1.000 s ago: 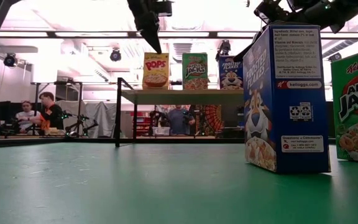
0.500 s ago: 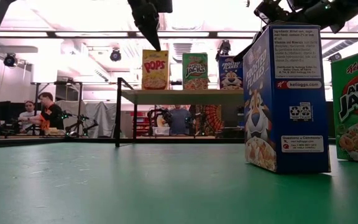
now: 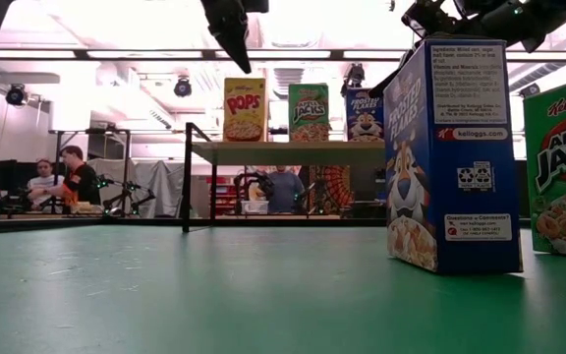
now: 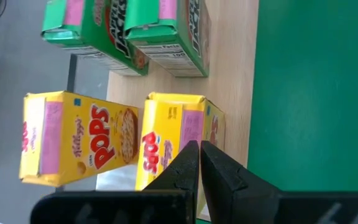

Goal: Stack cereal on shelf
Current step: Put the left yellow cereal box on the shelf aligned with the other yellow cereal box

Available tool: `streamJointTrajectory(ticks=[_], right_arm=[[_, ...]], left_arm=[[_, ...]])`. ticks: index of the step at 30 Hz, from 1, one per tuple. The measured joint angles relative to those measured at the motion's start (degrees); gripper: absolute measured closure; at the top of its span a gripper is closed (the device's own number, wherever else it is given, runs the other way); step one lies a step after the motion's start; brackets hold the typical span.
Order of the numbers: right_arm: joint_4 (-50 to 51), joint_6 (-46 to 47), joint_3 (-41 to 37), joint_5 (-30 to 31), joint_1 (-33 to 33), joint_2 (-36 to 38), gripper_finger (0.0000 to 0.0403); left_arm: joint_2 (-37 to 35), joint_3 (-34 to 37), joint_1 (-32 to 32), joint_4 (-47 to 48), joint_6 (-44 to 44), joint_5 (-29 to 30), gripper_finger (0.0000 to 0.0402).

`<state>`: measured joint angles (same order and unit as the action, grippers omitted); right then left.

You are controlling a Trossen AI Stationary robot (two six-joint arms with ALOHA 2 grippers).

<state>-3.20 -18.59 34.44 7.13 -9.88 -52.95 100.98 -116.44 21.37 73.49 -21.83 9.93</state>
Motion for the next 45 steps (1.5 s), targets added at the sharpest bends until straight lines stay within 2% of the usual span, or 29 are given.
streamJointTrajectory(ticks=[6,12,15,19,24,28,34,45], right_arm=[[-0.02,0.00,0.00,-0.01,-0.01,0.00,0.0394],[-0.02,0.00,-0.06,-0.01,0.01,0.00,0.0394],[0.04,0.04,-0.42,-0.01,-0.01,-0.01,0.0394],[-0.01,0.07,-0.66,-0.01,0.01,-0.02,0.0394],[0.00,0.17,-0.70,-0.01,-0.01,-0.02,0.0394],[0.00,0.17,-0.70,-0.01,0.01,-0.02,0.0394],[-0.01,0.13,-0.70,0.38,-0.01,-0.02,0.0394],[-0.02,0.12,-0.70,0.38,0.00,-0.02,0.0394]], left_arm=[[-1.01,0.00,-1.06,-0.01,1.60,0.02,0.0401],[-1.48,0.47,-6.83,-0.06,3.97,-0.13,0.0401],[-1.54,3.82,-10.02,-1.68,4.43,1.04,0.0401],[-1.76,11.33,-12.24,-6.01,6.49,7.22,0.0401],[-1.76,21.17,-12.17,-12.88,7.10,13.10,0.0401],[-1.76,24.94,-11.67,-15.82,7.40,18.39,0.0401],[-1.76,25.42,-10.44,-18.08,7.40,22.03,0.0401],[-1.35,25.42,-6.94,-19.12,6.12,22.53,0.0401]])
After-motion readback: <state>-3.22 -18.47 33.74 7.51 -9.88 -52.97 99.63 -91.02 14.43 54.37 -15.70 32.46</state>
